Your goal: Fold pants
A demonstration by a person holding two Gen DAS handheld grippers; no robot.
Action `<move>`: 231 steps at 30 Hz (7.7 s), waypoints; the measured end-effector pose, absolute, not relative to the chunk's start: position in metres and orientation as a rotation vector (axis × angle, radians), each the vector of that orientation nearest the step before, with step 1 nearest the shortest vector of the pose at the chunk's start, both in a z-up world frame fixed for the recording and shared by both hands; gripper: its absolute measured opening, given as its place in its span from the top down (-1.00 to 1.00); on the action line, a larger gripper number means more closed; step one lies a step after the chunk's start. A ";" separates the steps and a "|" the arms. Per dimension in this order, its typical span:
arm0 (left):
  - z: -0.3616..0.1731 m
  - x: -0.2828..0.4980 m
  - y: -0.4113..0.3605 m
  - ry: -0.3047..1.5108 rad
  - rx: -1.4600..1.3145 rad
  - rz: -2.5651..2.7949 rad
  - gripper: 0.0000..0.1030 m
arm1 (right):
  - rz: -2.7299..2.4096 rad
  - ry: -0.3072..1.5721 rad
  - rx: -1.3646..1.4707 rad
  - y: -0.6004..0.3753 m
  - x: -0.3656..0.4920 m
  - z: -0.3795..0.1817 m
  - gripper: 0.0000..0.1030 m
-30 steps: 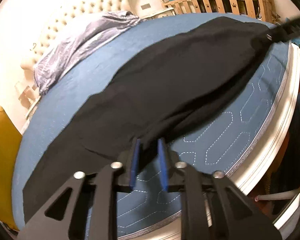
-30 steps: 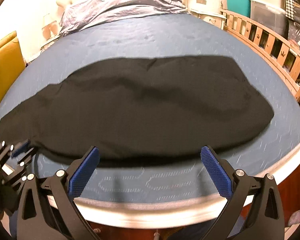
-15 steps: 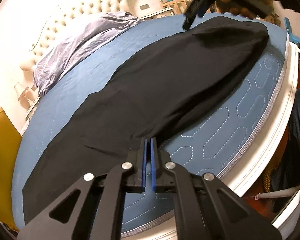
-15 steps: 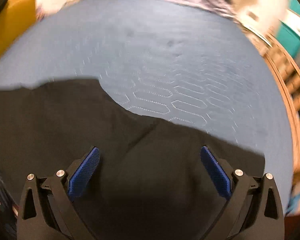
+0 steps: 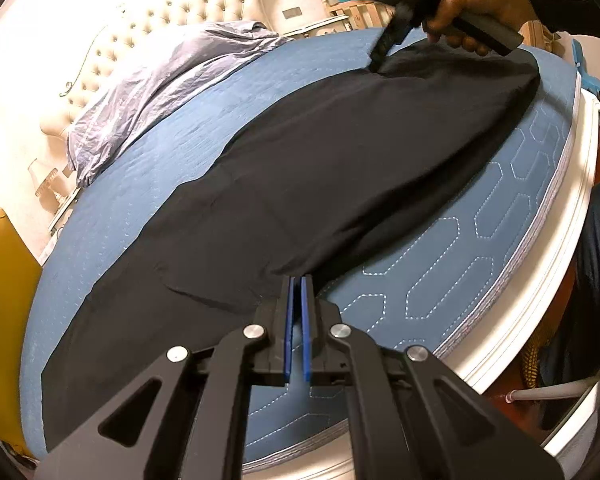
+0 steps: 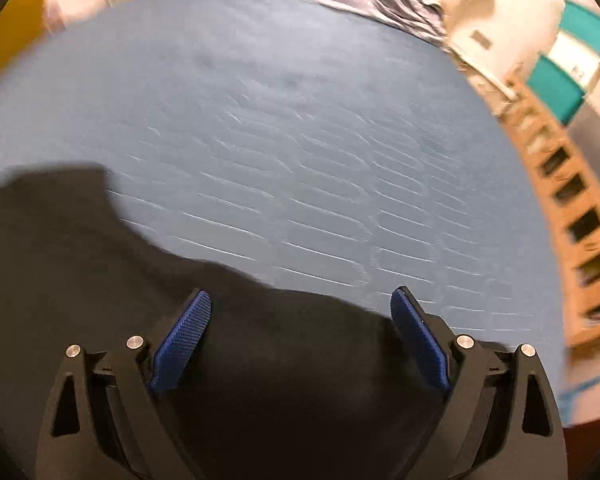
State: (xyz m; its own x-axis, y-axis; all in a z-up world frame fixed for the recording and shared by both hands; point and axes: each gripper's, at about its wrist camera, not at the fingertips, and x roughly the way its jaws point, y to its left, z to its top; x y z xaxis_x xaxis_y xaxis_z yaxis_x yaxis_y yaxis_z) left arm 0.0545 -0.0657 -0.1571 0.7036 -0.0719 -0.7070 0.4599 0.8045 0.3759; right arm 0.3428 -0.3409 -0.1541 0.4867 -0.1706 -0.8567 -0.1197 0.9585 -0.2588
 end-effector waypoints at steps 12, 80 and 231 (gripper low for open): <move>-0.162 0.039 -0.068 0.720 0.558 -0.324 1.00 | 0.044 0.914 0.064 -0.314 0.205 -0.100 -0.81; -0.142 0.072 0.241 0.815 -0.088 0.327 0.48 | 0.117 1.061 -0.057 -0.112 0.182 -0.160 -0.91; -0.129 0.031 0.099 0.560 0.230 0.163 -0.78 | 0.488 1.234 0.678 -0.223 0.288 -0.165 0.89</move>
State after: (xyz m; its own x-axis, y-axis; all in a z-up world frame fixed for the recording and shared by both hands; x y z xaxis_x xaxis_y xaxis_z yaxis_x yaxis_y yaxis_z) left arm 0.0307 0.0995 -0.1292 0.8355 0.2150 -0.5056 -0.0903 0.9615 0.2597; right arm 0.2876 -0.2231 -0.1649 0.2711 0.6732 -0.6880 0.0198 0.7107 0.7032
